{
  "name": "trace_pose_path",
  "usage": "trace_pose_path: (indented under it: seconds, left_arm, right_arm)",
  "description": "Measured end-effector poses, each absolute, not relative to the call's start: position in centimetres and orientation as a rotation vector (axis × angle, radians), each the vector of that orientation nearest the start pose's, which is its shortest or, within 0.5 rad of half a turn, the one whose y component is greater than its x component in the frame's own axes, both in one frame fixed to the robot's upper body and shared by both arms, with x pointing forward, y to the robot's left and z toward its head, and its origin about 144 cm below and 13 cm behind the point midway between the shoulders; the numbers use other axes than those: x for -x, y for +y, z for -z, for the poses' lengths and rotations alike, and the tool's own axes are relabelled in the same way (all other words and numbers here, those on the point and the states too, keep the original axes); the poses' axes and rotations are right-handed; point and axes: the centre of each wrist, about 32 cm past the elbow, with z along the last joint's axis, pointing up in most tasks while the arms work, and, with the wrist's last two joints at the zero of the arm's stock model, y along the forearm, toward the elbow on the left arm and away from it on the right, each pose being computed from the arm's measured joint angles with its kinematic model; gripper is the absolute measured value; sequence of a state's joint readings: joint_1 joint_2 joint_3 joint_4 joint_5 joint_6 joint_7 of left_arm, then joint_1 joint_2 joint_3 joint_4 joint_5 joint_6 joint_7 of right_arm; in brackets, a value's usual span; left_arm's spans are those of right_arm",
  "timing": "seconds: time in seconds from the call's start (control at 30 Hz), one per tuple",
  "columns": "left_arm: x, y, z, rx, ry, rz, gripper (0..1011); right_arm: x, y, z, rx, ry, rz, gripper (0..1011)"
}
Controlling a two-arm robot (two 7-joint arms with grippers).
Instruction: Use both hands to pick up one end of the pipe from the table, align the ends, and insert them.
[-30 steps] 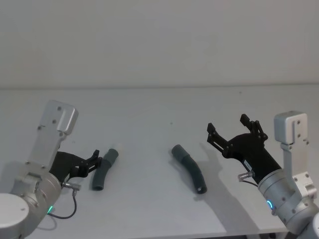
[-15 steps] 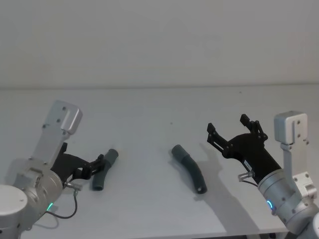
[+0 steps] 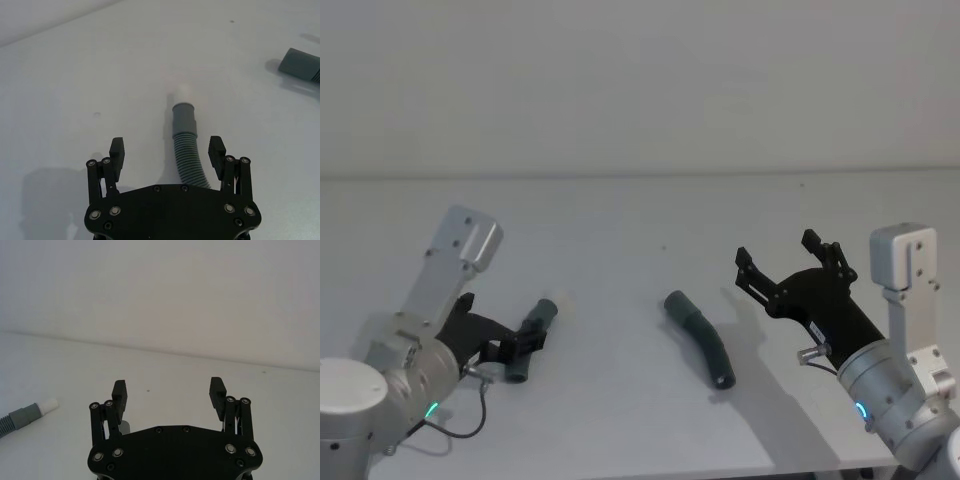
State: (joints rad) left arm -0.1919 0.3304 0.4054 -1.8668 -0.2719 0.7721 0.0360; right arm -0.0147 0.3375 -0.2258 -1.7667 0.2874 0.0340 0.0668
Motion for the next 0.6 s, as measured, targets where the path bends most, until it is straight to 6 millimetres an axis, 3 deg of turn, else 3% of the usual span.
trace_pose_path:
  seconds: [0.6]
  left_arm:
    - [-47.5,16.4,-125.0,-0.481,0.147,-1.12,1001]
  right_arm:
    - [-44.3,-23.7,-118.9,-0.026,-0.075,1.23,1004]
